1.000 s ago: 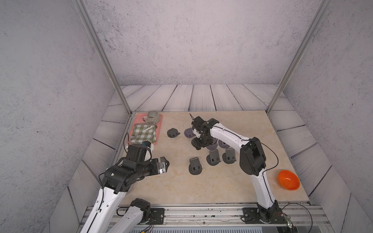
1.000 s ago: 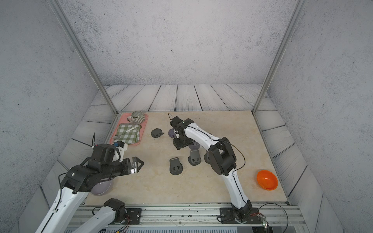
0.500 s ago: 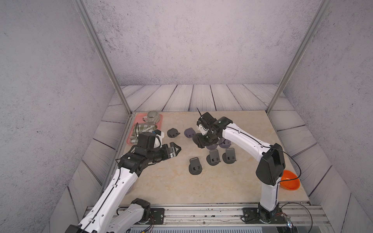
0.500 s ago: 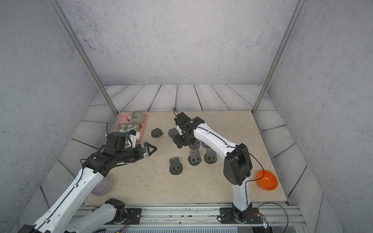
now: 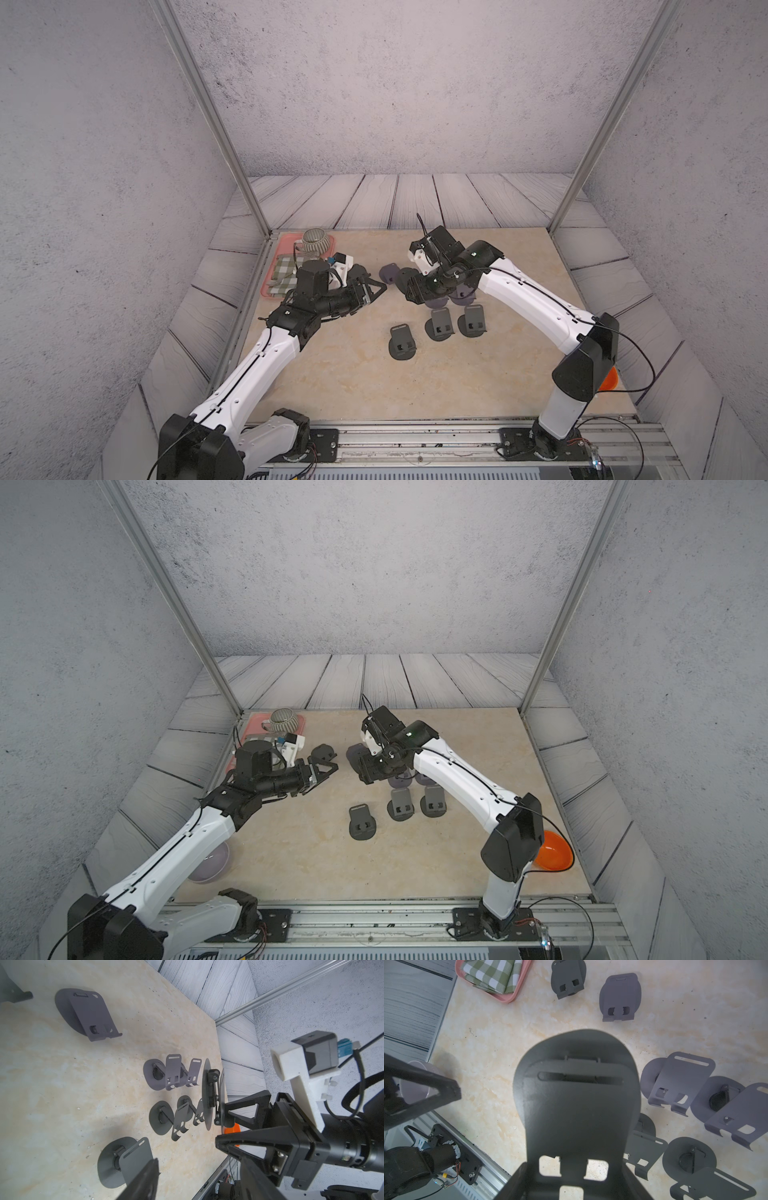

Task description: Open the phone stand

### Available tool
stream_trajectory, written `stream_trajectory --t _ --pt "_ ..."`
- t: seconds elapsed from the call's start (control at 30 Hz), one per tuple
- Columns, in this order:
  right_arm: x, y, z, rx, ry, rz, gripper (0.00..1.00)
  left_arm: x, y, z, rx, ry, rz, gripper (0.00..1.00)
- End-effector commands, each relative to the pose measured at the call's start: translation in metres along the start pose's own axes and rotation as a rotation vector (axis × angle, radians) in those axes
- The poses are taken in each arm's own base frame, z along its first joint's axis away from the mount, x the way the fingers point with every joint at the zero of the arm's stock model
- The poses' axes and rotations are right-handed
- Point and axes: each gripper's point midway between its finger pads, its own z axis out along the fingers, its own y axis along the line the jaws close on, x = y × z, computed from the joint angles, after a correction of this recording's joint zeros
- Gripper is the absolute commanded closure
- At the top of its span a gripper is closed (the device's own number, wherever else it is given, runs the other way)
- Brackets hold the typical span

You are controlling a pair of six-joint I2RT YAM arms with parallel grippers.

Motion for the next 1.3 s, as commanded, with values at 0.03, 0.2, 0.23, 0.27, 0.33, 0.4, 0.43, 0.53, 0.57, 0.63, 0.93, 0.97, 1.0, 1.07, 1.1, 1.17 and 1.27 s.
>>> stream_trajectory --t 0.03,0.2,0.23,0.27,0.33,0.4,0.43,0.53,0.57,0.63,0.93,0.97,1.0,1.07,1.1,1.17,1.27 --pt "-0.004 0.012 -0.02 -0.047 -0.044 -0.004 0.43 -0.005 -0.021 0.005 0.082 0.002 0.037 0.35" --pt "-0.007 0.022 -0.026 -0.07 -0.063 -0.023 0.42 -0.005 -0.017 0.015 0.073 0.027 0.031 0.37" --pt "-0.007 0.024 -0.027 -0.076 -0.064 -0.026 0.42 -0.005 -0.016 0.017 0.071 0.028 0.031 0.38" --pt "-0.007 0.026 -0.028 -0.084 -0.066 -0.031 0.42 -0.004 -0.014 0.018 0.065 0.031 0.026 0.38" --pt "-0.008 0.031 -0.03 -0.092 -0.073 -0.044 0.42 -0.005 -0.011 0.021 0.056 0.032 0.022 0.39" --pt "-0.007 0.034 -0.032 -0.101 -0.077 -0.054 0.42 -0.004 -0.007 0.023 0.046 0.036 0.017 0.4" --pt "-0.007 0.037 -0.034 -0.109 -0.079 -0.06 0.42 -0.005 -0.005 0.025 0.044 0.036 0.018 0.4" --pt "-0.005 0.044 -0.036 -0.125 -0.082 -0.079 0.42 -0.005 -0.002 0.029 0.042 0.044 0.012 0.42" --pt "-0.005 0.046 -0.037 -0.128 -0.085 -0.087 0.42 -0.005 -0.001 0.031 0.042 0.045 0.012 0.42" --pt "-0.005 0.048 -0.039 -0.134 -0.093 -0.095 0.42 -0.005 0.001 0.033 0.041 0.049 0.008 0.42" --pt "-0.01 0.058 -0.042 -0.158 -0.111 -0.12 0.42 -0.003 -0.012 0.041 0.161 0.065 -0.04 0.67" --pt "-0.012 0.058 -0.04 -0.158 -0.111 -0.119 0.42 -0.002 -0.016 0.042 0.183 0.07 -0.045 0.74" --pt "-0.014 0.059 -0.04 -0.158 -0.112 -0.118 0.42 -0.002 -0.02 0.042 0.206 0.074 -0.05 0.82" --pt "-0.017 0.059 -0.039 -0.153 -0.117 -0.118 0.42 -0.001 -0.024 0.042 0.229 0.081 -0.059 0.99" --pt "-0.018 0.059 -0.038 -0.15 -0.12 -0.116 0.42 0.001 -0.024 0.042 0.232 0.087 -0.062 1.0" --pt "-0.019 0.058 -0.038 -0.144 -0.123 -0.116 0.42 0.003 -0.024 0.041 0.229 0.096 -0.06 1.0" --pt "-0.018 0.057 -0.037 -0.14 -0.122 -0.117 0.42 0.009 -0.02 0.037 0.196 0.115 -0.035 1.0"
